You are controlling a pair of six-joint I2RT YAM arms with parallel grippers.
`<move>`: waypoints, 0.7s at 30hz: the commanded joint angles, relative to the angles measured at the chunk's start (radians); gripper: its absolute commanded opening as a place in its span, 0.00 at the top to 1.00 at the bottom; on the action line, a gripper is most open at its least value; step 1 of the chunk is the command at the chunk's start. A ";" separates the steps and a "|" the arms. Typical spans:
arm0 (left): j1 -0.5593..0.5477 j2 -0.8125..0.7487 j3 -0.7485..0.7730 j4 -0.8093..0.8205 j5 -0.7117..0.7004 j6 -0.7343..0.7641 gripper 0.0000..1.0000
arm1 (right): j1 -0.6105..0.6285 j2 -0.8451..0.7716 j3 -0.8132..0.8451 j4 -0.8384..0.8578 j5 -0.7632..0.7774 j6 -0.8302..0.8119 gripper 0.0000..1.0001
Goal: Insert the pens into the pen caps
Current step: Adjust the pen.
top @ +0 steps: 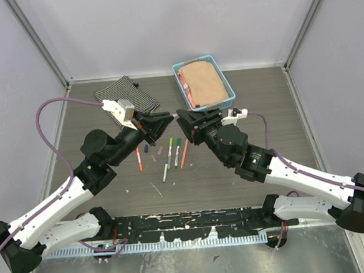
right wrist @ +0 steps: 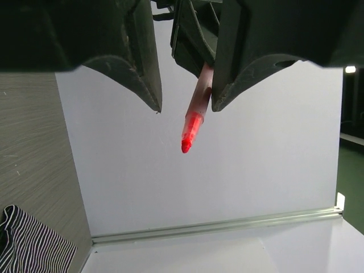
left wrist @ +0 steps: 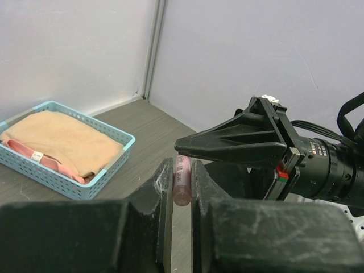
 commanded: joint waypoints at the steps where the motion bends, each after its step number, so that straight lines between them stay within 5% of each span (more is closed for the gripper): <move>1: 0.000 -0.018 -0.010 0.047 0.013 -0.013 1.00 | 0.003 -0.008 0.000 0.071 0.013 0.048 0.58; 6: 0.000 -0.032 -0.018 0.033 0.009 -0.015 1.00 | 0.003 -0.010 -0.020 0.090 0.031 0.058 0.71; 10: -0.001 -0.027 0.000 -0.009 0.019 -0.014 0.98 | 0.003 -0.005 -0.023 0.097 0.034 0.057 0.95; 11: 0.001 -0.028 0.004 -0.021 0.022 -0.013 0.94 | 0.003 -0.005 -0.022 0.096 0.035 0.055 0.99; 14: 0.001 -0.029 0.016 -0.074 0.013 -0.019 0.58 | 0.003 -0.010 -0.023 0.092 0.058 0.014 1.00; 16: 0.001 -0.034 0.053 -0.157 0.019 -0.019 0.42 | 0.003 -0.022 -0.029 0.088 0.077 -0.047 1.00; 21: 0.000 -0.068 0.129 -0.357 0.036 -0.009 0.35 | 0.003 -0.020 0.082 -0.116 0.141 -0.324 1.00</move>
